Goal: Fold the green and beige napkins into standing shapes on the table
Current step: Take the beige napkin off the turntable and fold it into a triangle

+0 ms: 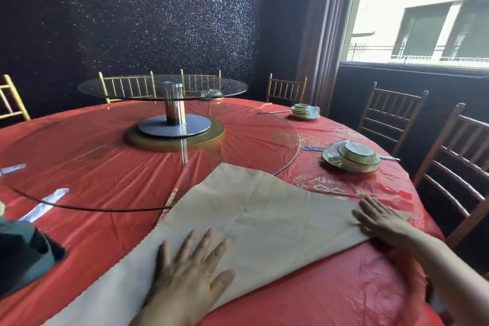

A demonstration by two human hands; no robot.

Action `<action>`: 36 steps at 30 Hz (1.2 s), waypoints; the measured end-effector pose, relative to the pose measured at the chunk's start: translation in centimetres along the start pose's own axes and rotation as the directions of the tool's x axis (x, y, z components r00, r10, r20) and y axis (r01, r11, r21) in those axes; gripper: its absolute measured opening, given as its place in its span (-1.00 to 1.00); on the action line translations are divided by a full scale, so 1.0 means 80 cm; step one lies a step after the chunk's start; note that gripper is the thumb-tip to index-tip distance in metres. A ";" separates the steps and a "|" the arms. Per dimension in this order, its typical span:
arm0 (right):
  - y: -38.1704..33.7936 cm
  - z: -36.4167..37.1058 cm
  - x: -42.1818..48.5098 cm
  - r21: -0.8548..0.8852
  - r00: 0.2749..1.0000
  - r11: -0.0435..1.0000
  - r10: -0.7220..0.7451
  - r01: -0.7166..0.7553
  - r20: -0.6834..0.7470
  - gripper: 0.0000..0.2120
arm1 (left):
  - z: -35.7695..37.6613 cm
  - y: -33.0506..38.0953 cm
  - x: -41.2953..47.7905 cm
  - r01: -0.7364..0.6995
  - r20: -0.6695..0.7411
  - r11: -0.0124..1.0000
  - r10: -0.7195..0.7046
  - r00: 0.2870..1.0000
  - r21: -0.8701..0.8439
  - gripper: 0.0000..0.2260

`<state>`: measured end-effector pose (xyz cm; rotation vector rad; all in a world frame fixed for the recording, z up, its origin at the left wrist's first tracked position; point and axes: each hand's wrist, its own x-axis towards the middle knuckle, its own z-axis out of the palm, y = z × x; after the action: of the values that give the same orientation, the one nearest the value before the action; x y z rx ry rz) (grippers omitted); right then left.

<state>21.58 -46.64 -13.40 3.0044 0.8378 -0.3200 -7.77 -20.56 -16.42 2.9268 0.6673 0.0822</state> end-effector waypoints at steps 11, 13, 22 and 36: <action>-0.235 0.037 -0.052 -0.167 0.687 0.747 -0.660 0.644 -0.304 -0.08 | -0.009 0.004 -0.004 -0.010 0.118 0.999 0.006 0.993 0.032 0.16; -0.250 0.040 -0.058 -0.060 0.729 0.743 -0.666 0.666 -0.160 0.00 | -0.008 0.003 -0.002 0.000 0.109 0.999 -0.004 0.994 0.040 0.16; -0.205 0.024 -0.021 -0.023 0.862 0.870 -0.491 0.492 -0.125 0.29 | -0.010 0.004 -0.002 0.000 0.114 1.000 -0.002 0.994 0.021 -0.09; -0.245 0.036 -0.058 -0.118 0.783 0.786 -0.616 0.607 -0.080 0.17 | -0.018 -0.005 -0.023 -0.083 0.022 0.995 0.084 0.996 -0.049 -0.05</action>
<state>7.06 -32.36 -14.34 2.5928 1.7870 -0.0980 -9.74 -20.83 -15.08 2.9041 0.5316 0.0712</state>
